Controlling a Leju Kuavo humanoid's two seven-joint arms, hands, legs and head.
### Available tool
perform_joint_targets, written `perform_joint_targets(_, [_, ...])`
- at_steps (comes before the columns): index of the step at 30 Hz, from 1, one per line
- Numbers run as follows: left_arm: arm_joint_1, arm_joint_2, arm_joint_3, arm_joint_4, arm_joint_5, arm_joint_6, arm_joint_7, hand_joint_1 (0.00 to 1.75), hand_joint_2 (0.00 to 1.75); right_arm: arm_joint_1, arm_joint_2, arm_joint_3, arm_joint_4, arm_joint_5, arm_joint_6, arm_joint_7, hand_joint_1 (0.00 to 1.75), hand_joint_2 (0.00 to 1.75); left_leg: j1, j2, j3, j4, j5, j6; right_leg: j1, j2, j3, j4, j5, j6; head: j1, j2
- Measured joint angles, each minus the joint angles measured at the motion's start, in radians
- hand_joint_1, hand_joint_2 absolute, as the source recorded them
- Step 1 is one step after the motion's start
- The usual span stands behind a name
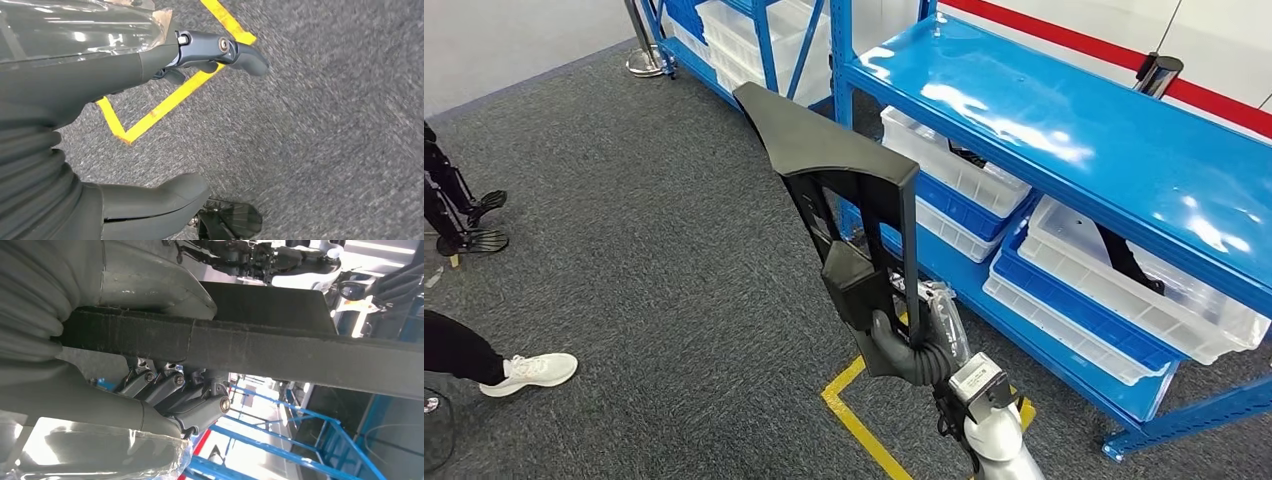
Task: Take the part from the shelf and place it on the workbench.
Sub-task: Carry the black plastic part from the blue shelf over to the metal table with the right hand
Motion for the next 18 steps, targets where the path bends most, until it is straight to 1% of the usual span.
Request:
perform_joint_targets(1, [0.001, 0.000, 0.000, 0.000, -0.001, 0.003, -0.001, 0.00, 1.75, 0.001, 0.000, -0.001, -0.002, 0.000, 0.000, 0.000, 1.75, 1.75, 0.001, -0.013, -0.005, 0.005, -0.001, -0.009, -0.001, 0.006, 0.025, -0.053, 0.022, -0.006, 0.000, 0.000])
perform_joint_targets(2, [0.002, 0.001, -0.001, 0.000, -0.001, 0.007, -0.001, 0.00, 1.75, 0.001, 0.000, -0.002, -0.003, 0.001, 0.000, 0.000, 1.75, 1.75, 0.004, -0.012, -0.008, 0.007, -0.002, -0.015, -0.002, -0.002, 0.026, -0.054, 0.025, -0.016, 0.000, 0.000])
perform_joint_targets(3, [0.003, 0.001, -0.001, 0.000, -0.001, 0.009, -0.002, 0.00, 1.75, 0.002, 0.001, -0.002, -0.005, 0.001, -0.001, 0.000, 1.75, 1.75, 0.006, 0.001, -0.014, 0.018, -0.009, -0.019, -0.003, -0.008, 0.027, -0.055, 0.027, -0.022, -0.001, 0.000])
perform_joint_targets(4, [0.002, 0.001, -0.001, 0.000, -0.002, 0.010, -0.003, 0.00, 1.75, 0.003, 0.003, -0.002, -0.007, 0.001, -0.001, 0.000, 1.75, 1.75, 0.008, 0.020, -0.026, 0.045, -0.027, -0.024, -0.004, -0.016, 0.028, -0.056, 0.028, -0.029, -0.003, 0.000])
perform_joint_targets(5, [0.001, 0.001, -0.002, 0.000, -0.003, 0.010, -0.005, 0.00, 1.75, 0.005, 0.004, -0.002, -0.011, 0.002, -0.001, 0.001, 1.75, 1.75, 0.009, 0.044, -0.048, 0.092, -0.054, -0.028, -0.003, -0.024, 0.028, -0.057, 0.028, -0.033, -0.005, 0.000])
perform_joint_targets(6, [-0.001, 0.000, -0.003, 0.000, -0.004, 0.010, -0.008, 0.00, 1.75, 0.007, 0.005, -0.003, -0.013, 0.002, -0.002, 0.001, 1.75, 1.75, 0.009, 0.065, -0.079, 0.155, -0.087, -0.032, -0.001, -0.032, 0.029, -0.057, 0.027, -0.038, -0.006, 0.000])
perform_joint_targets(7, [-0.002, 0.000, -0.003, 0.000, -0.005, 0.010, -0.010, 0.00, 1.75, 0.010, 0.006, -0.003, -0.015, 0.003, -0.002, 0.002, 1.75, 1.75, 0.011, 0.077, -0.112, 0.220, -0.115, -0.034, 0.002, -0.042, 0.029, -0.057, 0.026, -0.040, -0.007, 0.000])
perform_joint_targets(8, [-0.002, 0.000, -0.004, 0.000, -0.007, 0.010, -0.012, 0.00, 1.75, 0.013, 0.006, -0.004, -0.017, 0.004, -0.003, 0.003, 1.75, 1.75, 0.012, 0.083, -0.135, 0.268, -0.129, -0.036, 0.004, -0.053, 0.029, -0.057, 0.025, -0.042, -0.007, 0.000])
perform_joint_targets(9, [-0.001, 0.000, -0.004, 0.000, -0.009, 0.010, -0.013, 0.00, 1.75, 0.016, 0.008, -0.004, -0.018, 0.003, -0.003, 0.004, 1.75, 1.75, 0.012, 0.087, -0.143, 0.282, -0.126, -0.036, 0.006, -0.063, 0.030, -0.057, 0.023, -0.043, -0.007, 0.000])
perform_joint_targets(10, [-0.001, 0.000, -0.004, 0.000, -0.011, 0.010, -0.013, 0.00, 1.75, 0.017, 0.010, -0.004, -0.020, 0.002, -0.003, 0.007, 1.75, 1.75, 0.013, 0.090, -0.131, 0.258, -0.106, -0.034, 0.007, -0.071, 0.031, -0.057, 0.022, -0.044, -0.007, 0.000])
perform_joint_targets(11, [-0.001, 0.002, -0.004, 0.000, -0.013, 0.010, -0.013, 0.00, 1.75, 0.019, 0.013, -0.004, -0.025, 0.001, -0.003, 0.010, 1.75, 1.75, 0.012, 0.096, -0.101, 0.203, -0.075, -0.030, 0.007, -0.079, 0.032, -0.057, 0.021, -0.044, -0.007, 0.000])
perform_joint_targets(12, [-0.002, 0.003, -0.005, -0.001, -0.015, 0.010, -0.013, 0.00, 1.75, 0.019, 0.016, -0.004, -0.030, -0.001, -0.003, 0.014, 1.75, 1.75, 0.009, 0.113, -0.063, 0.132, -0.049, -0.025, 0.009, -0.087, 0.033, -0.057, 0.020, -0.043, -0.007, 0.000])
perform_joint_targets(13, [-0.004, 0.004, -0.005, -0.002, -0.016, 0.010, -0.012, 0.00, 1.75, 0.019, 0.020, -0.004, -0.035, -0.002, -0.003, 0.017, 1.75, 1.75, 0.005, 0.128, -0.031, 0.073, -0.031, -0.019, 0.012, -0.094, 0.034, -0.057, 0.018, -0.041, -0.006, 0.000])
perform_joint_targets(14, [-0.006, 0.004, -0.005, -0.003, -0.018, 0.011, -0.012, 0.00, 1.75, 0.018, 0.022, -0.004, -0.040, -0.003, -0.003, 0.020, 1.75, 1.75, 0.000, 0.139, -0.011, 0.034, -0.022, -0.013, 0.015, -0.100, 0.035, -0.057, 0.016, -0.038, -0.006, 0.000])
perform_joint_targets(15, [-0.008, 0.005, -0.005, -0.004, -0.020, 0.011, -0.011, 0.00, 1.75, 0.018, 0.025, -0.004, -0.043, -0.003, -0.003, 0.022, 1.75, 1.75, -0.005, 0.143, -0.003, 0.017, -0.022, -0.009, 0.017, -0.107, 0.036, -0.057, 0.014, -0.034, -0.005, 0.000])
perform_joint_targets(16, [-0.008, 0.005, -0.006, -0.004, -0.021, 0.012, -0.010, 0.00, 1.75, 0.018, 0.026, -0.004, -0.044, -0.003, -0.003, 0.024, 1.75, 1.75, -0.009, 0.133, -0.005, 0.015, -0.021, -0.006, 0.018, -0.115, 0.037, -0.058, 0.012, -0.030, -0.005, 0.000])
perform_joint_targets(17, [-0.008, 0.005, -0.006, -0.004, -0.021, 0.013, -0.009, 0.00, 1.75, 0.017, 0.028, -0.004, -0.046, -0.003, -0.002, 0.026, 1.75, 1.75, -0.007, 0.123, -0.003, 0.011, -0.018, -0.001, 0.018, -0.119, 0.037, -0.058, 0.010, -0.025, -0.005, 0.000])
perform_joint_targets(18, [-0.007, 0.004, -0.006, -0.004, -0.022, 0.014, -0.009, 0.00, 1.75, 0.017, 0.030, -0.005, -0.047, -0.003, -0.002, 0.027, 1.75, 1.75, -0.006, 0.115, 0.001, 0.004, -0.015, 0.004, 0.017, -0.112, 0.037, -0.052, 0.005, -0.021, -0.004, 0.000])
